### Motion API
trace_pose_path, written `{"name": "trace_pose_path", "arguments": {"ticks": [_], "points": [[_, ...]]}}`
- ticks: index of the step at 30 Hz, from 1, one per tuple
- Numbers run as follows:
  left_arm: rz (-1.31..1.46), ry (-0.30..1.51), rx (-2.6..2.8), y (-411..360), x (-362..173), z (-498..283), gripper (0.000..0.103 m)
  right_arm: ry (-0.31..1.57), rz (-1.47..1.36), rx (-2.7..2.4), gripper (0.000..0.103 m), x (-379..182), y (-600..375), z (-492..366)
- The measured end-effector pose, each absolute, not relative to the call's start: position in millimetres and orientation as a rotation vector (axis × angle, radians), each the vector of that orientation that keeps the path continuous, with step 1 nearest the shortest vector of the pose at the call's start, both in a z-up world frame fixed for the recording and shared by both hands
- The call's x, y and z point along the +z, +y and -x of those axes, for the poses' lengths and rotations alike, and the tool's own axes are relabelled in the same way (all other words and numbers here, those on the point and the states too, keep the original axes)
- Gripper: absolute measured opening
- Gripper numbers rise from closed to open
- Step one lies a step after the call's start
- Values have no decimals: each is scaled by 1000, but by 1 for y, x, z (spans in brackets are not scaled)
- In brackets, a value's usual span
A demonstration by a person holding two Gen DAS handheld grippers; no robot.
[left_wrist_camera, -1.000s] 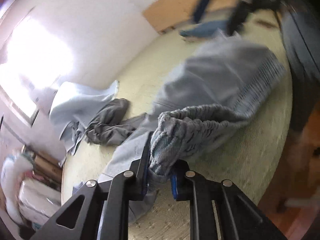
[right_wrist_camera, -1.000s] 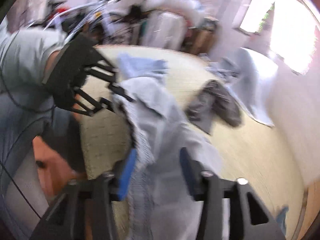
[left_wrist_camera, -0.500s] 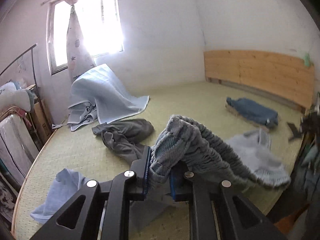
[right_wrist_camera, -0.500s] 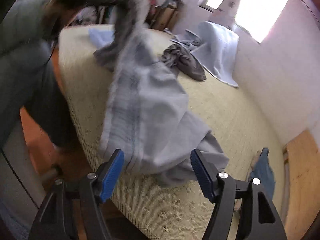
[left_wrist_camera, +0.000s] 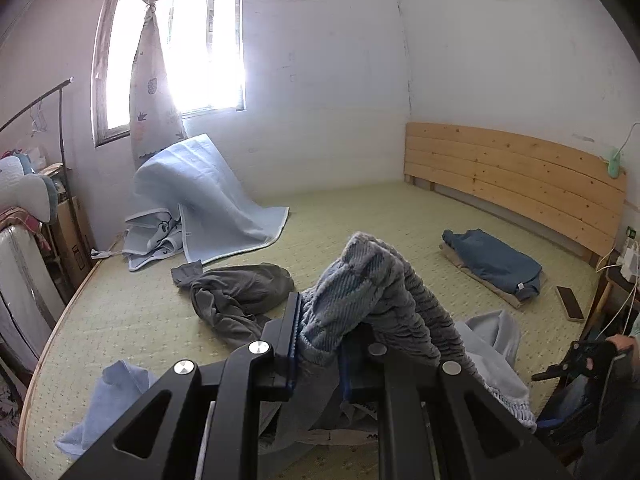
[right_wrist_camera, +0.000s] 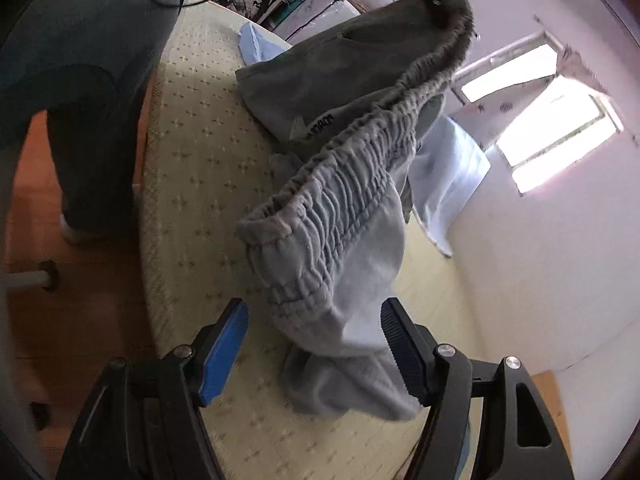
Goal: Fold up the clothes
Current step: 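Lift the sweatpants high with both grippers, holding cuff and waistband apart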
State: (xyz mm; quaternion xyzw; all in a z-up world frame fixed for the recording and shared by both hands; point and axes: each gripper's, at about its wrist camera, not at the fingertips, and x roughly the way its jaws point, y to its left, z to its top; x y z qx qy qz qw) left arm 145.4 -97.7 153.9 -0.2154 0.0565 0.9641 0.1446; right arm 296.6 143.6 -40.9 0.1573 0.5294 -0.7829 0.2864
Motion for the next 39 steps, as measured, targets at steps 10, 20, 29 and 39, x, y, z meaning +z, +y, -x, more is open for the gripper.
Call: {"name": "trace_pose_path", "arguments": {"ticks": [10, 20, 29, 39], "points": [[632, 119, 2779, -104, 157, -141, 15, 1513, -270, -2078, 71, -82, 124, -287], [641, 44, 2799, -118, 155, -143, 15, 1501, -233, -2122, 33, -93, 107, -270], [694, 25, 2814, -135, 148, -144, 15, 1066, -434, -2372, 21, -33, 130, -235], [676, -45, 2865, -145, 163, -161, 15, 438, -468, -2707, 19, 79, 176, -193]]}}
